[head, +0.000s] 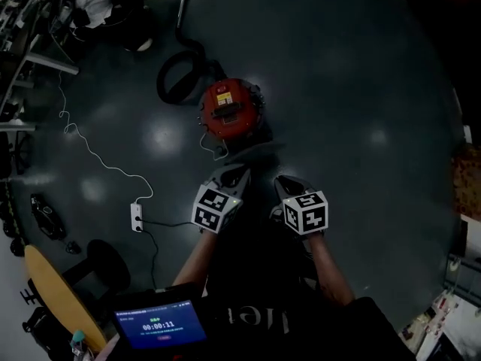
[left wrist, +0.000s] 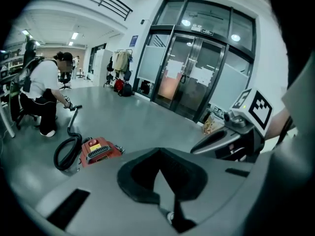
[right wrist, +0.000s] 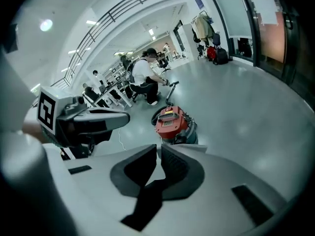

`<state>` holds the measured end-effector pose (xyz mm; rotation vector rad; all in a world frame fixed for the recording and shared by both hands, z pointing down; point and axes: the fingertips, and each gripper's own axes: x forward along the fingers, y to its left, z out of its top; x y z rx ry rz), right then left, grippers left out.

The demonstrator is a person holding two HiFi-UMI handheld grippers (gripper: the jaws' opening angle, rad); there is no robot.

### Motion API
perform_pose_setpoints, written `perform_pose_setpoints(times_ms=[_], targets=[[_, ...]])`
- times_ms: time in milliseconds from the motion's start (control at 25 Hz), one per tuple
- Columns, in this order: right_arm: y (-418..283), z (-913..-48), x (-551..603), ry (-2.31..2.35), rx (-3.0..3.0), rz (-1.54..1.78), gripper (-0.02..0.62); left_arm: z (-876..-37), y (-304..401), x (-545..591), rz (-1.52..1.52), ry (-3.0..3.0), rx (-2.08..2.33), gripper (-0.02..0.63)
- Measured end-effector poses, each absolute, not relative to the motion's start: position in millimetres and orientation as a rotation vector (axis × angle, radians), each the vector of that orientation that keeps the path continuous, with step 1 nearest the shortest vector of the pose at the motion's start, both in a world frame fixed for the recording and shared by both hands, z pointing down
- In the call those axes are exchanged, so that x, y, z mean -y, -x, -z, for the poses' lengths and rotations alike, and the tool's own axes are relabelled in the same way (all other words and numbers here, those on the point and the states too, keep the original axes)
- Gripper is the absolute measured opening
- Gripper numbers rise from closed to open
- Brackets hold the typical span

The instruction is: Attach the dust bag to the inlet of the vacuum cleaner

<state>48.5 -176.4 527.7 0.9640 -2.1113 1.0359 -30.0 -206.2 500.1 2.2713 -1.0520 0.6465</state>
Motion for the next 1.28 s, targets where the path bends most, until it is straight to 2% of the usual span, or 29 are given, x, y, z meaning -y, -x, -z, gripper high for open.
perform_pose_setpoints(times_ms=[240, 480, 840, 1280], targets=[[-102, -469, 118, -1.052, 2.163, -0.994, 0.043, -446, -5, 125, -0.507, -2.188, 1.139, 0.005], [-123, -428, 76, -1.075, 2.214, -0.981, 0.043, -413, -27, 44, -0.464, -2.136, 1.138, 0.005], [-98, -404, 14, -1.058, 2.26, -0.971, 0.043, -374, 0, -29, -0.457, -2.159, 1.185, 0.005], [-32, -372, -95, -1.136, 2.319, -0.828, 0.043, -354, 61, -149, -0.384, -2.216, 1.195, 0.005]])
